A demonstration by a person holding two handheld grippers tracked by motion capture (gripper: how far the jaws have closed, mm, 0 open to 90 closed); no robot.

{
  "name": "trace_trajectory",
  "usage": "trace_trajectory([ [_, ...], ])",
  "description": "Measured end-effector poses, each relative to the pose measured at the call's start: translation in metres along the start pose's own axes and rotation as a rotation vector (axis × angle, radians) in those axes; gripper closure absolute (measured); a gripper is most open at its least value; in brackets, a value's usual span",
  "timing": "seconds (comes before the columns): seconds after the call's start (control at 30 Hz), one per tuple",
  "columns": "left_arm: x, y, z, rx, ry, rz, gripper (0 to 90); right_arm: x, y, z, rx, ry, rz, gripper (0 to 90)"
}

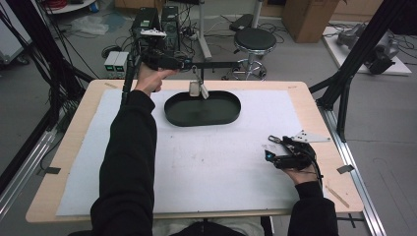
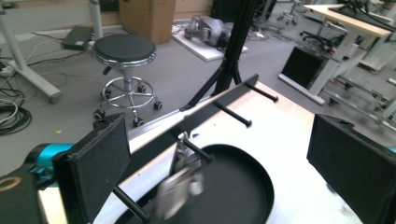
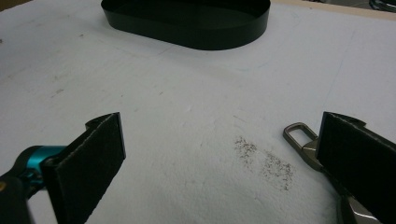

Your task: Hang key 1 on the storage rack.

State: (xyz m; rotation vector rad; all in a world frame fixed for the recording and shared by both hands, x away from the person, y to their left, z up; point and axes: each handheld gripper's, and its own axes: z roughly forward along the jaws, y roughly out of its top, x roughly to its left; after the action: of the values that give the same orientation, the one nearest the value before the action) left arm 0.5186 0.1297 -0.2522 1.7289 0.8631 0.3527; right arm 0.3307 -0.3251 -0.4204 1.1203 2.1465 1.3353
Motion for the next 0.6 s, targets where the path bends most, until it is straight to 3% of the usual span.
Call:
trace_trajectory([
  [0.3,-0.005,-0.015,-0.011,0.05,0.008,0.039,6.2,0.0,0.0,0.0,0.003,0.002,0.004,0.8],
  [0.6,-0.005,-0.028,-0.032,0.034,0.022,0.048,6.2,0.0,0.0,0.001,0.008,0.002,0.007,0.8],
])
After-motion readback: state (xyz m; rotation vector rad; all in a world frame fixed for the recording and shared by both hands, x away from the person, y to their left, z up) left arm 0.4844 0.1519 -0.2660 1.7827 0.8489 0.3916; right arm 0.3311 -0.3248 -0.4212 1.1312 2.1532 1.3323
